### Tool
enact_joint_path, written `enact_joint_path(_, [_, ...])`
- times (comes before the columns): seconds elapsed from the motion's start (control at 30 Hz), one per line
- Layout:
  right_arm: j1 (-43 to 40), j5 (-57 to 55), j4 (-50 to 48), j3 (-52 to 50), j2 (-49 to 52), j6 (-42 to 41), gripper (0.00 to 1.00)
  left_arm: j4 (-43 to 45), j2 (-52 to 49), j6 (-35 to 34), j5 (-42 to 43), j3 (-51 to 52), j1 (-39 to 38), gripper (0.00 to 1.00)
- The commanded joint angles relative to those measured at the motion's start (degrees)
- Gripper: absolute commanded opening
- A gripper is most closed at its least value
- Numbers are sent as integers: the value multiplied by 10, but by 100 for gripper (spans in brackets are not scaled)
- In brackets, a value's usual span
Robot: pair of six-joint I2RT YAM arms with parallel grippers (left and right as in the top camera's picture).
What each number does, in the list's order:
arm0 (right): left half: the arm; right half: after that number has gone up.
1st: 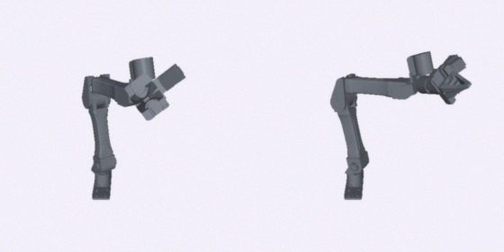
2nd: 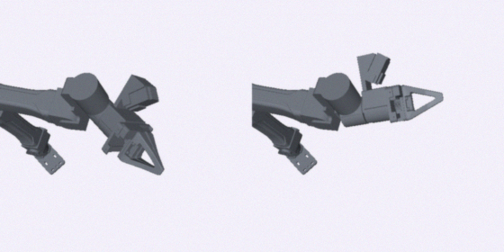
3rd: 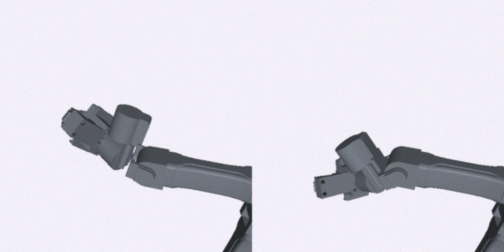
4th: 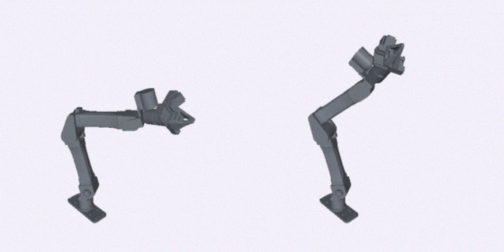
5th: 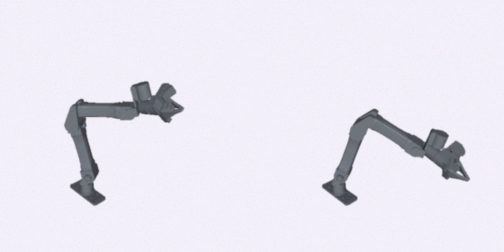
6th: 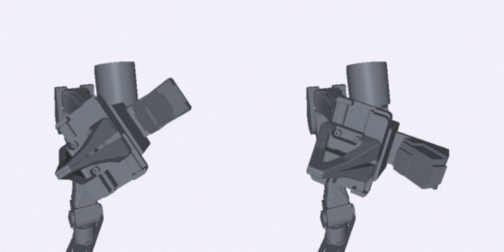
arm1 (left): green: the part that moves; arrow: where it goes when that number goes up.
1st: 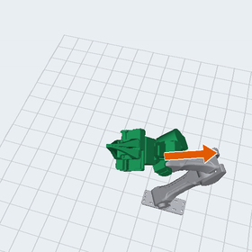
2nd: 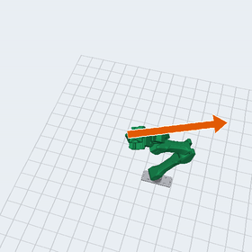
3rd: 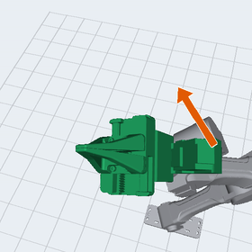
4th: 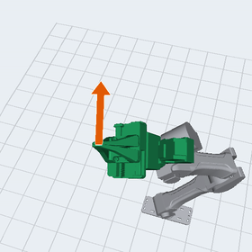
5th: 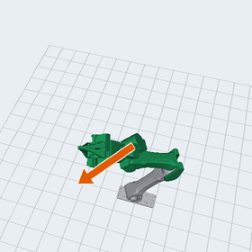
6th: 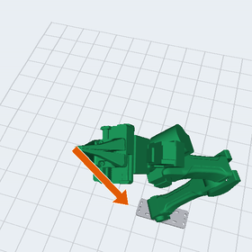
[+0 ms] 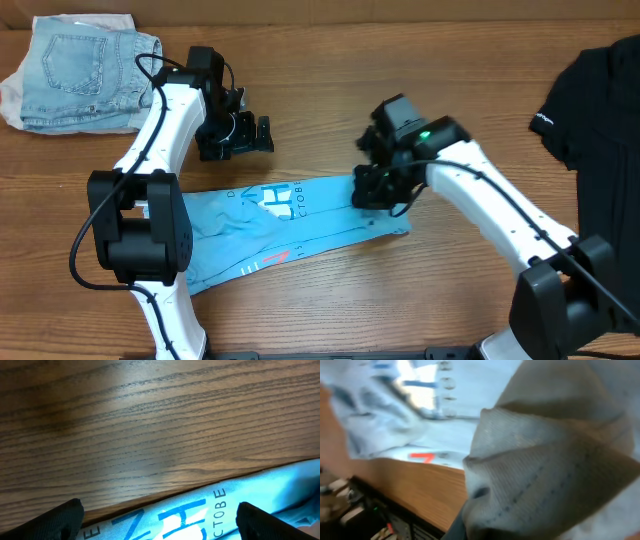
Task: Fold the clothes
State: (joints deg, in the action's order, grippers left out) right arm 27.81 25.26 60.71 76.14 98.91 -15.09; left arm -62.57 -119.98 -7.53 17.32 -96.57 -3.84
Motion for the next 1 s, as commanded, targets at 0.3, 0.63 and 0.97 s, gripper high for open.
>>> enact_joint_path(0.3, [116,52,-121,-38,-4,-84,19,0,12,-9,-4,-10,-4,100])
enact_joint_path(0.63, [114,46,-136,-30,-4,-81,100,-2,12,-8,-4,-10,-4,100])
enact_joint_path(0.97, [66,-54,-56,-16,5,-54,100,-3,12,-9,-4,-10,-4,100])
